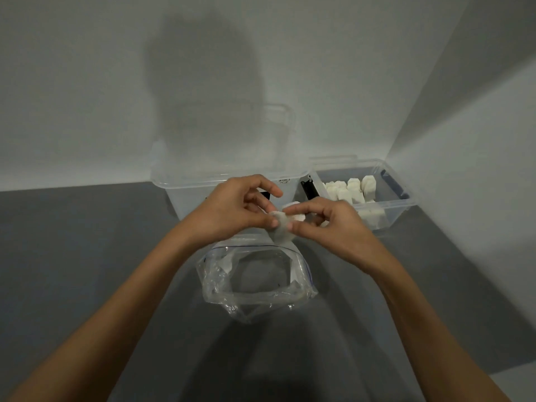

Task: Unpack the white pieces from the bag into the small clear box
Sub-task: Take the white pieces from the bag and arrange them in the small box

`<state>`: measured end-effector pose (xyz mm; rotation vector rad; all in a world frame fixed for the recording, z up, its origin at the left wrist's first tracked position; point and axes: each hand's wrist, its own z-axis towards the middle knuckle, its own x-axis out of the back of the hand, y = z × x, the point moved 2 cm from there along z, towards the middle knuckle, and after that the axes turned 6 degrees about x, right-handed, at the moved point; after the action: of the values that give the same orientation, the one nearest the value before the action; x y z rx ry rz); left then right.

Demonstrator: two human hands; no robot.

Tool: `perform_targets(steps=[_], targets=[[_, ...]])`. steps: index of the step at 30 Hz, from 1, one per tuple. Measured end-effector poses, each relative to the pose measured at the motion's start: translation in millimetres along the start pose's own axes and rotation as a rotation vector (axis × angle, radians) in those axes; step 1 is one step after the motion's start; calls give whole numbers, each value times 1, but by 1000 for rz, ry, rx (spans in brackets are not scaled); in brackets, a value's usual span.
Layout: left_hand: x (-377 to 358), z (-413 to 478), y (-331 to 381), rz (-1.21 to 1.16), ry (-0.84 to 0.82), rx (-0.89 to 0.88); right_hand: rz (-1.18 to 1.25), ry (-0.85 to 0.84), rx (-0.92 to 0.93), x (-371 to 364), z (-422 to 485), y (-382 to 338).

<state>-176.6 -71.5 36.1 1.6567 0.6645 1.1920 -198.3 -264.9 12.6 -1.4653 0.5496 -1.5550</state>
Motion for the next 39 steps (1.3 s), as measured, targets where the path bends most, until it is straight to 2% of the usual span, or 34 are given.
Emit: perform_targets(steps=[3,7,14,20,23,27,30,33,39], targets=[[0,4,16,75,-53,-60,-26,21,86,-1,4,-8],[0,10,25,32,15,-53,59,123,87,9,7,-4],[-13,31,35,-2,-6,-45,64,62,97,43,12,1],[-25,67,56,100,119,-45,-164,33,73,110,28,17],[-33,88,69,66,130,-30,-402,68,87,151,43,25],[-48,125,78,76,213,-19,-658,25,117,193,69,45],[-66,154,80,175,249,-7,-692,-27,125,205,89,69],[-85,185,74,308,223,39,-626,-99,82,201,107,95],[-122,243,42,879,249,201,-534,-230,-4,165,137,150]])
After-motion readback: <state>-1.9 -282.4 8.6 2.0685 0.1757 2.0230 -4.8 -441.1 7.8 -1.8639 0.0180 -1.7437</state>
